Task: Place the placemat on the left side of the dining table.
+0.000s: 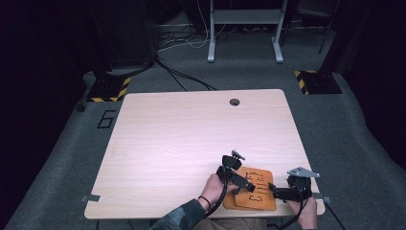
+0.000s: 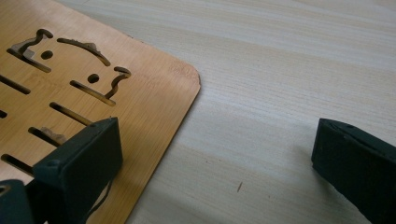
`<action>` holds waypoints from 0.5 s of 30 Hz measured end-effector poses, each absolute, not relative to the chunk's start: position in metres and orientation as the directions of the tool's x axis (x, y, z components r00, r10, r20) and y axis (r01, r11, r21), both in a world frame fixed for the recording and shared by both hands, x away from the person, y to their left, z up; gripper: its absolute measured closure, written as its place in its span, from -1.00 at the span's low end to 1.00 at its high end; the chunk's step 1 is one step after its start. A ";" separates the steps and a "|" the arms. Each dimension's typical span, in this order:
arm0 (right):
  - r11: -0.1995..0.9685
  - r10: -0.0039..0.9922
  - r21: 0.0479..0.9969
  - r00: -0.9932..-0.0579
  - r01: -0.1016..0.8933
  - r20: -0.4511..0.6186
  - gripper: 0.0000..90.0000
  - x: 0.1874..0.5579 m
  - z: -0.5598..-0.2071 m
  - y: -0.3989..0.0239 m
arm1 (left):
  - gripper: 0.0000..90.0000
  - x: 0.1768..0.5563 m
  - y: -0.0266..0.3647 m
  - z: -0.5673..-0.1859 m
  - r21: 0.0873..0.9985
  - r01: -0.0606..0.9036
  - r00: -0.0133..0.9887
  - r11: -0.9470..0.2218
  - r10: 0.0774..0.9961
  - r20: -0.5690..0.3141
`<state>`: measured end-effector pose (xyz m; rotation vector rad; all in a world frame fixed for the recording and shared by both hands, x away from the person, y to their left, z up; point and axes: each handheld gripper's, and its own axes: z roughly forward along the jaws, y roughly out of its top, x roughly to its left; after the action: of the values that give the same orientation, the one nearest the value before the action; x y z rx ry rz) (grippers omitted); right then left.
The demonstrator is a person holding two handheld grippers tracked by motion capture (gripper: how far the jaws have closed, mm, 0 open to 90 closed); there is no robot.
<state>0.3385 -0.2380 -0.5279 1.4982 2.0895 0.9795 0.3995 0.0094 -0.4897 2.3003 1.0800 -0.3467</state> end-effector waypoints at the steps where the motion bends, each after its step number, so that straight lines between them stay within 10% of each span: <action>1: 0.185 0.931 0.728 -0.354 0.660 0.084 -0.98 0.338 -0.528 -0.238 | -0.94 0.399 0.008 -0.489 0.382 0.769 0.639 -0.512 0.620 -0.455; 15: 0.170 0.932 0.731 -0.349 0.661 0.099 -0.96 0.338 -0.528 -0.240 | -0.84 0.397 0.004 -0.474 0.393 0.756 0.655 -0.524 0.604 -0.455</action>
<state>0.3384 -0.2399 -0.5277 1.5104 2.0797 0.9973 0.3974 0.0041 -0.4742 2.3044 1.0520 -0.3525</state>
